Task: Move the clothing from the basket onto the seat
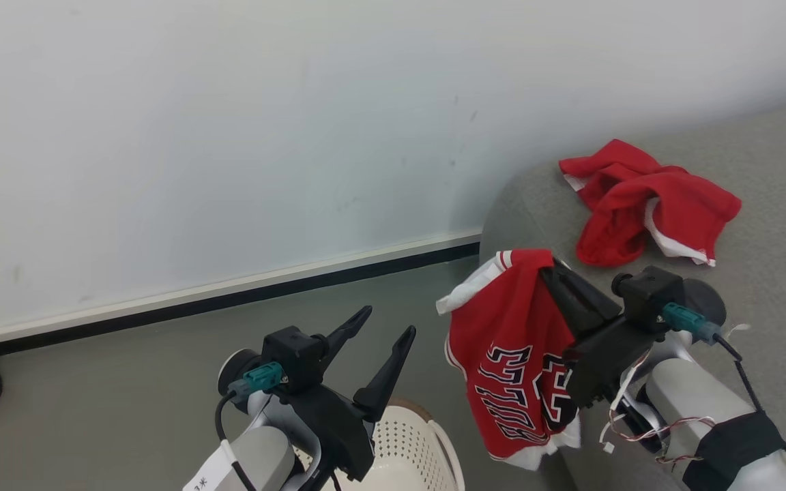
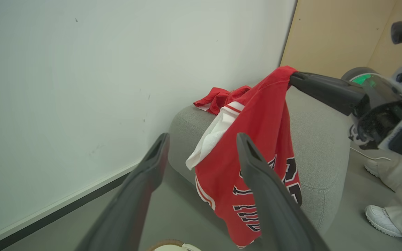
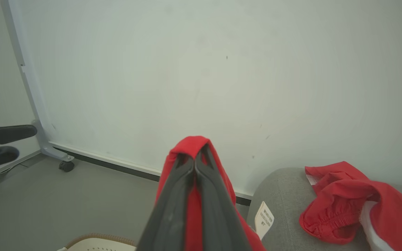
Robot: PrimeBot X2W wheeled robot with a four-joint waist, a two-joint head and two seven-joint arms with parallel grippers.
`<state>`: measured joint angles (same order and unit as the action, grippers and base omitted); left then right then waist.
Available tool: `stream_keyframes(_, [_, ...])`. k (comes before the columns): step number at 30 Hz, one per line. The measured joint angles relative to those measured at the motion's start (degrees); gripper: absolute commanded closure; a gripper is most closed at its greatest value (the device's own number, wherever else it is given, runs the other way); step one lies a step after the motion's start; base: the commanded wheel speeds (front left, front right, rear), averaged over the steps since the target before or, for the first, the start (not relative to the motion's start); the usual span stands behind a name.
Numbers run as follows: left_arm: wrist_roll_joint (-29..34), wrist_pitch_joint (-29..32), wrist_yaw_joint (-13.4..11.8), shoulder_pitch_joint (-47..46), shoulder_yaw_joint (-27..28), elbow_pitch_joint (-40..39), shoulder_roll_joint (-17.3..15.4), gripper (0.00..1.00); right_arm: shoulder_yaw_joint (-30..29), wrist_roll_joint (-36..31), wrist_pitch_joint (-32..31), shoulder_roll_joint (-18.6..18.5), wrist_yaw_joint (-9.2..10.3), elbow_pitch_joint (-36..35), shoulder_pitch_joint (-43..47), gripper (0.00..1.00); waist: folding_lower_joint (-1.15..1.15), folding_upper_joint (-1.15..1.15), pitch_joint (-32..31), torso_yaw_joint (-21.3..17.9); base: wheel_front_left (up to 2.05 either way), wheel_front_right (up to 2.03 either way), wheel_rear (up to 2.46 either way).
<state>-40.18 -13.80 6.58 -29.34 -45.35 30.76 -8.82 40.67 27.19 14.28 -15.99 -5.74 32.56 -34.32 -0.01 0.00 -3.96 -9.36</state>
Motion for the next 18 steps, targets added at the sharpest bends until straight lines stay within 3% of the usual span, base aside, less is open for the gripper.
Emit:
stream_keyframes(5, [0.0,-0.2,0.0,2.0,-0.3,-1.8,0.0,0.0,-1.7,-1.1,0.0,-2.4,1.16,-2.9,0.0,1.0,0.0,0.0,-0.1,-3.6,0.0,0.0,0.0])
stream_keyframes(18, [1.2,-0.4,-0.1,4.9,-1.2,-5.5,0.5,0.0,-4.2,-2.5,0.0,-5.8,1.22,-8.1,-4.7,1.0,0.0,0.0,1.1,-13.2,0.0,0.0,0.0])
